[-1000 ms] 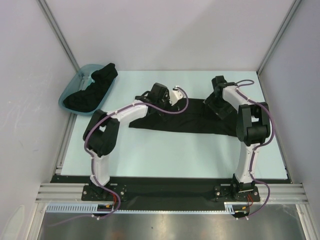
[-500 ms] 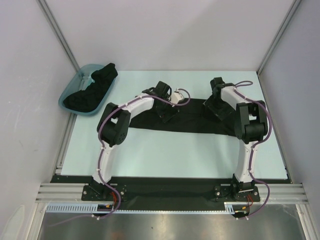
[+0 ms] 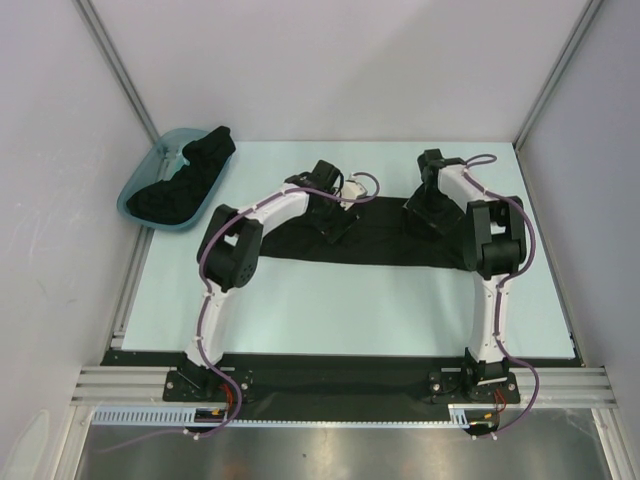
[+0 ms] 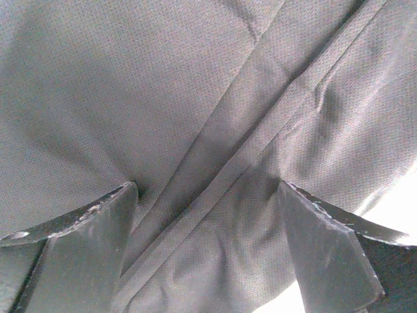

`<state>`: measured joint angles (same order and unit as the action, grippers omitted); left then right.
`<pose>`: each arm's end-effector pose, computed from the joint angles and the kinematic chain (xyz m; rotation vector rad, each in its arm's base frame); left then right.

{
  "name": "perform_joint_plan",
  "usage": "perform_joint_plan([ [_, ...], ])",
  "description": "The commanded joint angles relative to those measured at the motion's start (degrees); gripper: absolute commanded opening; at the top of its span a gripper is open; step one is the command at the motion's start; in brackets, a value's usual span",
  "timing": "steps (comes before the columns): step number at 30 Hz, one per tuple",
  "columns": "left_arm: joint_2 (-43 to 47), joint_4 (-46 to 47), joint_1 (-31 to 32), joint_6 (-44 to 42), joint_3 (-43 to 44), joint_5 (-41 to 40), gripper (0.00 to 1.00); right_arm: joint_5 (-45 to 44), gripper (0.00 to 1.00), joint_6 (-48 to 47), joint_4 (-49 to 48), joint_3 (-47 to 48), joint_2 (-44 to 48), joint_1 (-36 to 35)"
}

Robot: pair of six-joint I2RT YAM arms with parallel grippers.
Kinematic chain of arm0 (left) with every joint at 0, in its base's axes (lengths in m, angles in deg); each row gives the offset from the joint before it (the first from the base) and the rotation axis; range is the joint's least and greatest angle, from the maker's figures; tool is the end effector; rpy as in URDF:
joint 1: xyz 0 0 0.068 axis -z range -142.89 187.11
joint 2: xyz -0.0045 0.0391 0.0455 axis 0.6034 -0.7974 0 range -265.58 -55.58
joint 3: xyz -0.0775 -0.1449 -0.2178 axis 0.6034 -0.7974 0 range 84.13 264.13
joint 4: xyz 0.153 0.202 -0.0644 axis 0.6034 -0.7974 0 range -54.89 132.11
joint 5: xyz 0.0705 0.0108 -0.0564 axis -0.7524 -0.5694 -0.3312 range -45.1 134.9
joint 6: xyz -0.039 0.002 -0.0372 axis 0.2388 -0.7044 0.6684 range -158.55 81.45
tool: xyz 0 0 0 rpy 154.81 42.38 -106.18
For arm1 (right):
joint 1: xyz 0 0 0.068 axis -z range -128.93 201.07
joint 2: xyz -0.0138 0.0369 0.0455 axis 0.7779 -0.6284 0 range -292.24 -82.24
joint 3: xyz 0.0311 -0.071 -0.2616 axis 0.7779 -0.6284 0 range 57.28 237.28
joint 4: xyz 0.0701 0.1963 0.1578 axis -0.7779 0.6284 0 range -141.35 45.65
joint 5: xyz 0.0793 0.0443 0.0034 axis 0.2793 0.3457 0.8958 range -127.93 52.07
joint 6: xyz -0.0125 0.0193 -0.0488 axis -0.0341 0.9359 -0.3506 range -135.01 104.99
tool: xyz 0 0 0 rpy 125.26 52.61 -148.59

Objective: Fold and stack the t-shirts
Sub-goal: Fold the tshirt

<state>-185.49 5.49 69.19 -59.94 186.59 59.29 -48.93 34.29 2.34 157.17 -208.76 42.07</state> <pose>0.4036 -0.2634 0.1588 1.2788 2.3654 -0.3956 0.4370 0.0624 0.1621 1.0207 2.7129 -0.1243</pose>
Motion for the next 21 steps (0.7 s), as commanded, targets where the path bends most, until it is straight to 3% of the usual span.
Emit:
perform_joint_plan([
  [1, -3.69, -13.65, 2.73, 7.41, -4.81, 9.07, 0.92, 1.07, 0.99, -1.83, -6.93, 1.00, -6.89, -0.32],
  [10, -0.19, -12.43, 4.75, 12.59, -12.01, 14.86, 0.87, 1.34, 1.00, -5.00, -7.19, 6.80, -11.29, -3.66],
  [17, 5.71, -2.51, 7.38, 21.47, -22.90, 25.32, 0.84, 2.74, 1.00, -10.27, -8.07, 12.86, -14.01, -6.82],
  [21, 9.31, 1.63, 10.28, 27.88, -28.62, 27.44, 0.84, 4.50, 1.00, -14.84, -7.37, 19.00, -16.56, -9.02],
])
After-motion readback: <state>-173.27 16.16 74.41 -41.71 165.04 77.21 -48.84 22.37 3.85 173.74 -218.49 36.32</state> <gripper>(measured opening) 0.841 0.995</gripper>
